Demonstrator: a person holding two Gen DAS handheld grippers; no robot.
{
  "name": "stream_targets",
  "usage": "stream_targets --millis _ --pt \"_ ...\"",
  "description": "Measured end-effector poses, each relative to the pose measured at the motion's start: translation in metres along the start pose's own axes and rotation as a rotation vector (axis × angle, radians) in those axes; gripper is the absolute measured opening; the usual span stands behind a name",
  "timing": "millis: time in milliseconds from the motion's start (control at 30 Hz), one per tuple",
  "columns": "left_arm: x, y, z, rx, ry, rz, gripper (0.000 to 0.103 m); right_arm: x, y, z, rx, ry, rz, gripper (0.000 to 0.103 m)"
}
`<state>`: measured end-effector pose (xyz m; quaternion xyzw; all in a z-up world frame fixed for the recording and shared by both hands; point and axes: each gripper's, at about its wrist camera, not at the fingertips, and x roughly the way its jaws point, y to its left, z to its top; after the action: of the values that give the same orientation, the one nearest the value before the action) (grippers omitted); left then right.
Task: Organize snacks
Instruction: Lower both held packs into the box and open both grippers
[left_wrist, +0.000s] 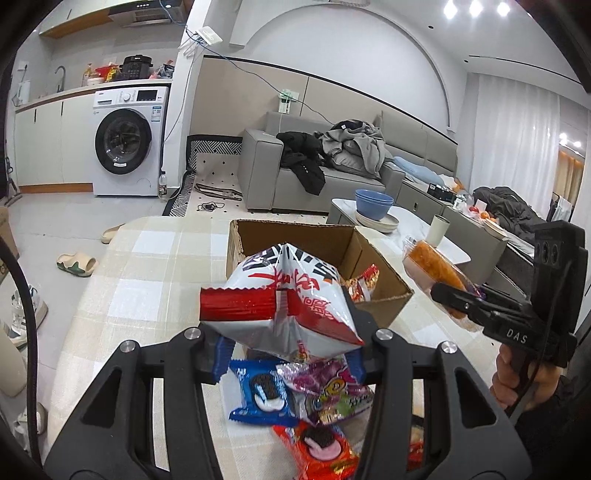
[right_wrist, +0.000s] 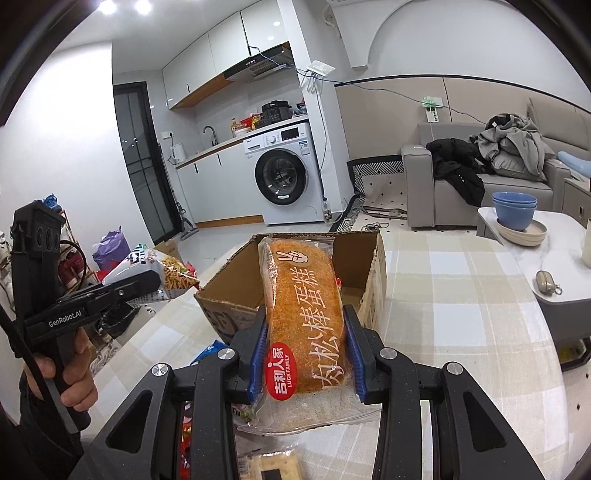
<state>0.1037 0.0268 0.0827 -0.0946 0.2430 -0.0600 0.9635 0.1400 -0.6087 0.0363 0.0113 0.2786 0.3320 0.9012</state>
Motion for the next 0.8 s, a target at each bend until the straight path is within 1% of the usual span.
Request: stream_targets --millis 67,200,400,467,533,633,800 --pt "0.006 -0.003 0.005 0.003 -0.002 0.005 0.045 0.007 -0.001 0.005 0.005 0.004 0.001 0.037" --pt "0.017 -0.011 0.015 0.022 -0.006 0.041 0.046 0.018 -0.001 0.011 0.009 0.010 -0.009 0.037" --pt "0.037 -0.019 0.028 0.023 0.002 0.056 0.046 0.035 -0.001 0.019 0.009 0.032 -0.016 0.037" --pt "0.046 -0.022 0.031 0.028 0.005 0.064 0.046 0.039 0.001 0.022 0.002 0.031 -0.030 0.037" --pt "0.056 -0.023 0.034 0.025 0.008 0.066 0.046 0.045 0.000 0.024 0.012 0.039 -0.014 0.037" --pt "0.072 -0.026 0.037 0.033 0.016 0.074 0.046 0.053 0.002 0.027 -0.001 0.048 -0.034 0.037" --pt "0.098 -0.031 0.040 0.046 0.044 0.086 0.046 0.063 0.002 0.032 -0.007 0.063 -0.034 0.037"
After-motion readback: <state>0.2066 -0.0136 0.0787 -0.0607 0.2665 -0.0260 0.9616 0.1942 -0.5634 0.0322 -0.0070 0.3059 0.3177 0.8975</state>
